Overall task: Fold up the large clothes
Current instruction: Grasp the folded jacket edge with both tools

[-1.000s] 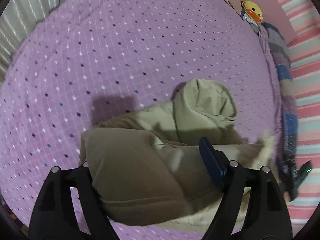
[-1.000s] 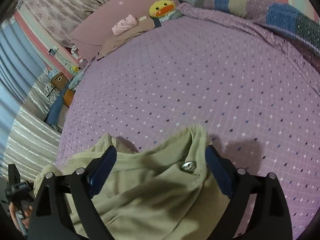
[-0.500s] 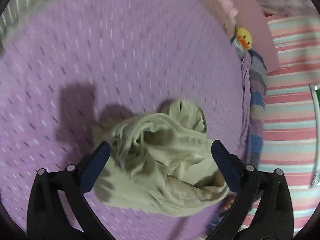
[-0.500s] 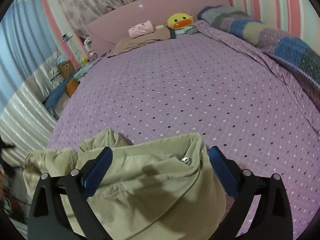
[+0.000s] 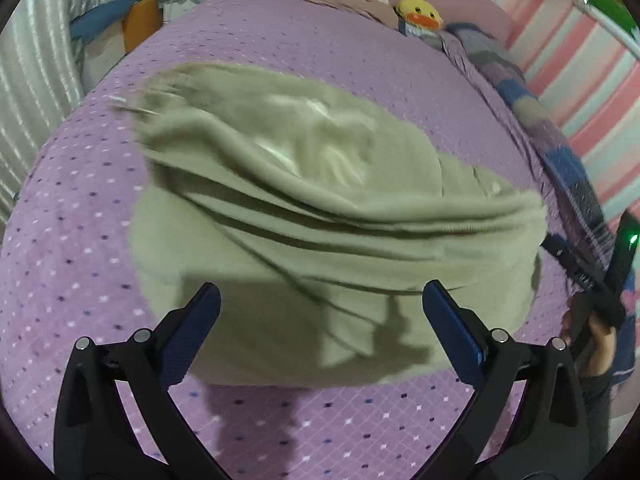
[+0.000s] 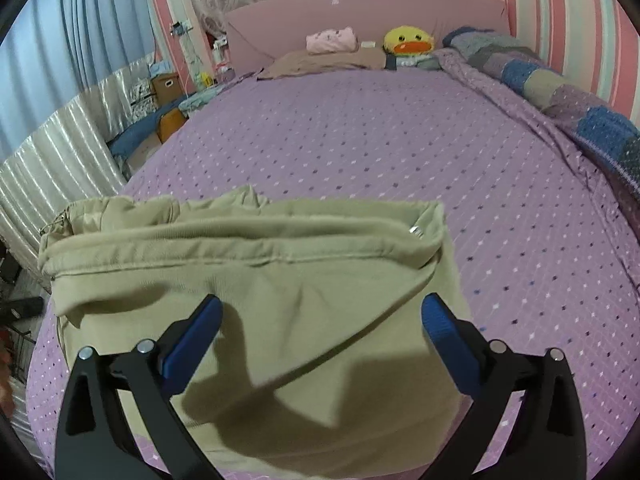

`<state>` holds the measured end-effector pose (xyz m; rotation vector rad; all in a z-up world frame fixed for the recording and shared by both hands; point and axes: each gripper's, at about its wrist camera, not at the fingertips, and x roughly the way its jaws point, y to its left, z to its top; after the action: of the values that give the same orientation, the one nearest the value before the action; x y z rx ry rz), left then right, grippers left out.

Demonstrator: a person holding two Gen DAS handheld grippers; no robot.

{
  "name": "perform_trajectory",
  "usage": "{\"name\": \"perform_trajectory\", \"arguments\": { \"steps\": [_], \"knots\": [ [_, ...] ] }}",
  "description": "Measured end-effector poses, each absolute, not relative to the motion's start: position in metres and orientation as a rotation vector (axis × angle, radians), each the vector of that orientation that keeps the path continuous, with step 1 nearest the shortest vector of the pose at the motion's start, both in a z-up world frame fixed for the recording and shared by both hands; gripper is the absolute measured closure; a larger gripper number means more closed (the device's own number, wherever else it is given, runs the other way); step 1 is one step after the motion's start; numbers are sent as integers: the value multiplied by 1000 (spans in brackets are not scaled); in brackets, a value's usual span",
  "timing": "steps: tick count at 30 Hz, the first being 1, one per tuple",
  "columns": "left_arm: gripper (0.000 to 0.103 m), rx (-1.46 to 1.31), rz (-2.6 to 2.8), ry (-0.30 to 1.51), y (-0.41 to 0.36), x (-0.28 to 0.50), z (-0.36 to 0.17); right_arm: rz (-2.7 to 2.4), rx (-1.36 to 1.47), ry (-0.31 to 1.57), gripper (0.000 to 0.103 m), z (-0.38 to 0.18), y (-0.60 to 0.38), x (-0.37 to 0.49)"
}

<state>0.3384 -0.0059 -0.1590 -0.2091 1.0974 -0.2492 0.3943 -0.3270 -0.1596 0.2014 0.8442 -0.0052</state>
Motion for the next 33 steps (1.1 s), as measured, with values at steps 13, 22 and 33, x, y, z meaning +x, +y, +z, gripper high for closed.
{"name": "perform_trajectory", "arguments": {
  "steps": [13, 22, 33],
  "knots": [
    [3, -127, -5, 1158, -46, 450, -205, -111, 107, 952, 4, -208, -302, 470],
    [3, 42, 147, 1152, -56, 529, -237, -165, 74, 1022, 3, -233, -301, 540],
    [3, -91, 163, 1107, -33, 577, -274, -212, 93, 974, 1, -264, -299, 596]
  ]
}}
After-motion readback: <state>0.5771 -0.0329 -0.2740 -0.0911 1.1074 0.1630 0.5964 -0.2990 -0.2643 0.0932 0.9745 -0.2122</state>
